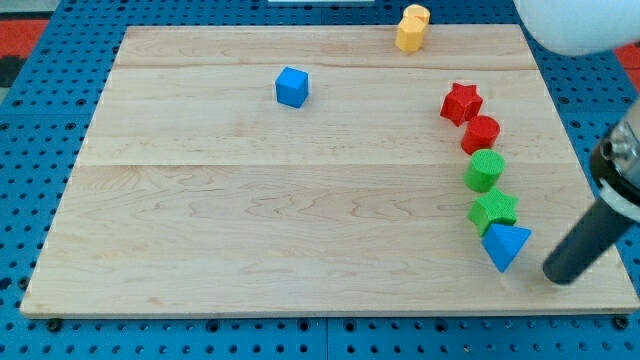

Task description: Move the blue blocks towards the top center

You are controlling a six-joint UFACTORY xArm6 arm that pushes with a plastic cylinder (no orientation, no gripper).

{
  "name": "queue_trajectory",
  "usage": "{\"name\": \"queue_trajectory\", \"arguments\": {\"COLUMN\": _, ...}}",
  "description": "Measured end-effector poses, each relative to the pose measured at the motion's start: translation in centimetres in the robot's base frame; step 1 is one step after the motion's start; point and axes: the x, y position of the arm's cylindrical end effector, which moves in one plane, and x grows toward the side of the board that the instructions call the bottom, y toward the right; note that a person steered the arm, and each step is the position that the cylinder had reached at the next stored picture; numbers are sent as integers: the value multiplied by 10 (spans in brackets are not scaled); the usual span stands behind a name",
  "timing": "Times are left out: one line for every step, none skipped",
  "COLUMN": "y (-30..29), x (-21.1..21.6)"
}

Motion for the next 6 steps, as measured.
{"name": "queue_trajectory", "arguments": {"y": -31, "x": -15}}
{"name": "queue_trajectory", "arguments": {"y": -115, "x": -15}}
{"name": "queue_trajectory", "arguments": {"y": -157, "x": -20}}
{"name": "queue_trajectory", "arguments": {"y": -195, "x": -66}}
{"name": "queue_trajectory", "arguments": {"y": -192, "x": -93}}
{"name": "queue_trajectory", "arguments": {"y": -205, "x": -136}}
